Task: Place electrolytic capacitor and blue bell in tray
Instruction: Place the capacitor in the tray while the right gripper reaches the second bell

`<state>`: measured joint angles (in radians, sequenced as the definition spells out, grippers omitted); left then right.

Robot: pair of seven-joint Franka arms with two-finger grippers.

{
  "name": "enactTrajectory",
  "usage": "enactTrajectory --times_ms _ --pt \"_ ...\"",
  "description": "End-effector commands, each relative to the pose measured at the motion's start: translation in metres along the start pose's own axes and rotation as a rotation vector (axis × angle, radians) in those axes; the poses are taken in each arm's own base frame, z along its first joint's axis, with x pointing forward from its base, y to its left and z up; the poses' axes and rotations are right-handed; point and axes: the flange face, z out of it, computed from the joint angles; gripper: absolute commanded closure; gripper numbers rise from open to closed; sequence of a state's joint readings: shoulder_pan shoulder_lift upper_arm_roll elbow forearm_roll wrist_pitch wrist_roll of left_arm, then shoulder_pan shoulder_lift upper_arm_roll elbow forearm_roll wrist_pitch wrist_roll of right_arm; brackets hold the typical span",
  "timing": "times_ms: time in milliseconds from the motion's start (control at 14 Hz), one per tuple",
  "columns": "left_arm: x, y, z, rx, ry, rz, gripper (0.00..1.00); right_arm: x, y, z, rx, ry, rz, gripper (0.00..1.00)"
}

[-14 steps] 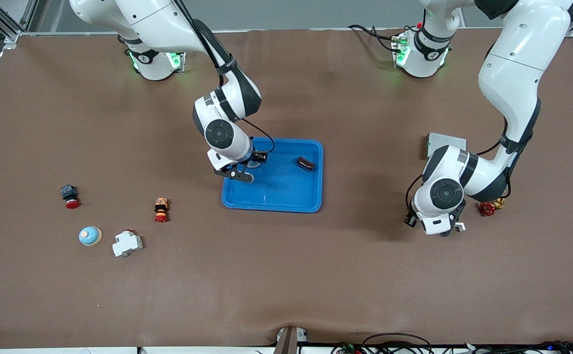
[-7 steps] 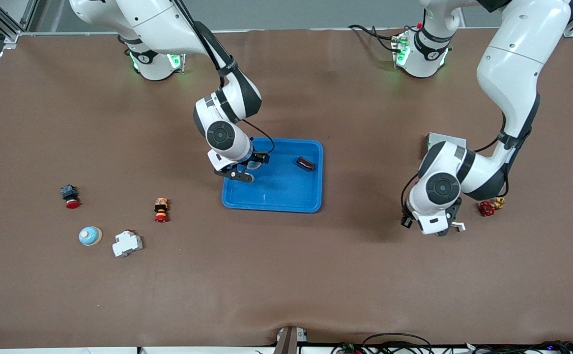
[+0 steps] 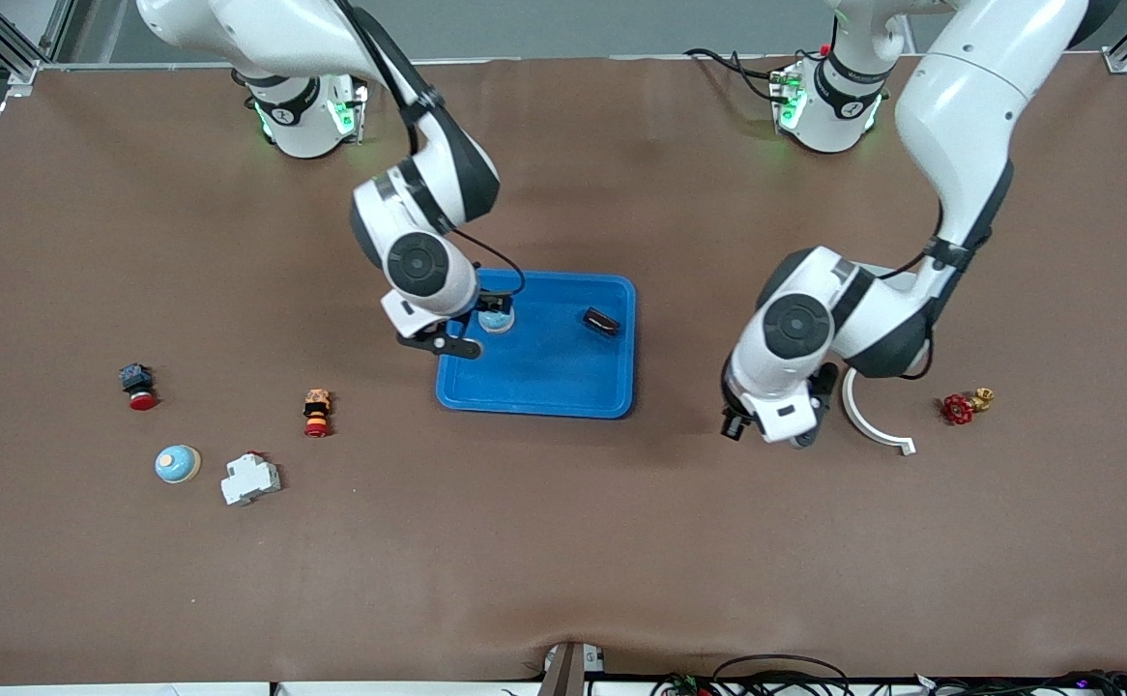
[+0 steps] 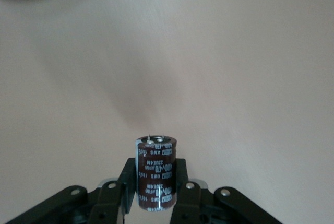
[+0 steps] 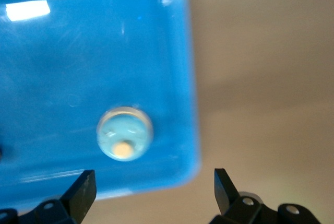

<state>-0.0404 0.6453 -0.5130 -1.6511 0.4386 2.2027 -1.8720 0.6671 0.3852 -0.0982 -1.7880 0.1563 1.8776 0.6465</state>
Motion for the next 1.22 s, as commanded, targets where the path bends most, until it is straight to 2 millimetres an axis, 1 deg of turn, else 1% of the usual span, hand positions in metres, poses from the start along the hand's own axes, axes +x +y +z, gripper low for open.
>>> enactTrajectory --times_ms 0,72,143,215,287,430,502,573,645,717,788,860,932,1003,1075,1147 --pt "-0.043 0.013 -0.009 -0.03 -0.012 -0.078 1.0 0.017 0.054 -0.084 -0.05 -0.001 -0.136 0.0" --pt "-0.063 0.015 -0.009 -0.036 -0.021 -0.103 1.0 0.029 0.078 -0.109 -0.053 0.0 -0.179 0.0" --pt "-0.082 0.018 -0.012 -0.048 -0.031 -0.131 1.0 0.041 0.101 -0.129 -0.063 0.013 -0.224 0.0" --pt "-0.103 0.019 -0.013 -0.054 -0.04 -0.151 1.0 0.052 0.122 -0.142 -0.094 0.037 -0.287 0.0" --pt "-0.124 0.02 -0.01 -0.056 -0.051 -0.172 1.0 0.063 0.145 -0.151 -0.135 0.055 -0.347 0.0" --pt "-0.166 0.015 0.002 -0.044 -0.064 -0.186 1.0 0.088 0.198 -0.163 -0.163 0.065 -0.453 0.0" --pt "-0.184 0.009 0.014 -0.027 -0.063 -0.176 1.0 0.1 0.226 -0.164 -0.155 0.058 -0.511 0.0" --pt "-0.197 0.003 0.026 -0.009 -0.063 -0.163 1.0 0.11 0.252 -0.163 -0.148 0.054 -0.553 0.0" --pt "-0.207 -0.002 0.035 0.004 -0.06 -0.144 1.0 0.119 0.274 -0.161 -0.157 0.051 -0.598 0.0" --pt "-0.211 -0.005 0.045 0.017 -0.059 -0.139 0.96 0.131 0.293 -0.158 -0.177 0.067 -0.644 0.0" --pt "-0.216 -0.007 0.047 0.02 -0.058 -0.13 0.88 0.145 0.308 -0.149 -0.202 0.082 -0.686 0.0" --pt "-0.217 -0.008 0.047 0.019 -0.057 -0.121 0.7 0.158 0.324 -0.14 -0.212 0.09 -0.727 0.0" --pt "-0.215 -0.007 0.047 0.015 -0.051 -0.105 0.17 0.174 0.339 -0.124 -0.214 0.094 -0.772 0.0" --pt "-0.218 -0.008 0.046 0.005 -0.041 -0.076 0.0 0.19 0.358 -0.108 -0.214 0.105 -0.801 0.0" --pt "-0.21 -0.003 0.039 -0.01 -0.032 -0.063 0.0 0.204 0.374 -0.095 -0.219 0.124 -0.835 0.0" --pt "-0.202 0.0 0.033 -0.015 -0.027 -0.049 0.0 0.218 0.385 -0.081 -0.227 0.146 -0.872 0.0"
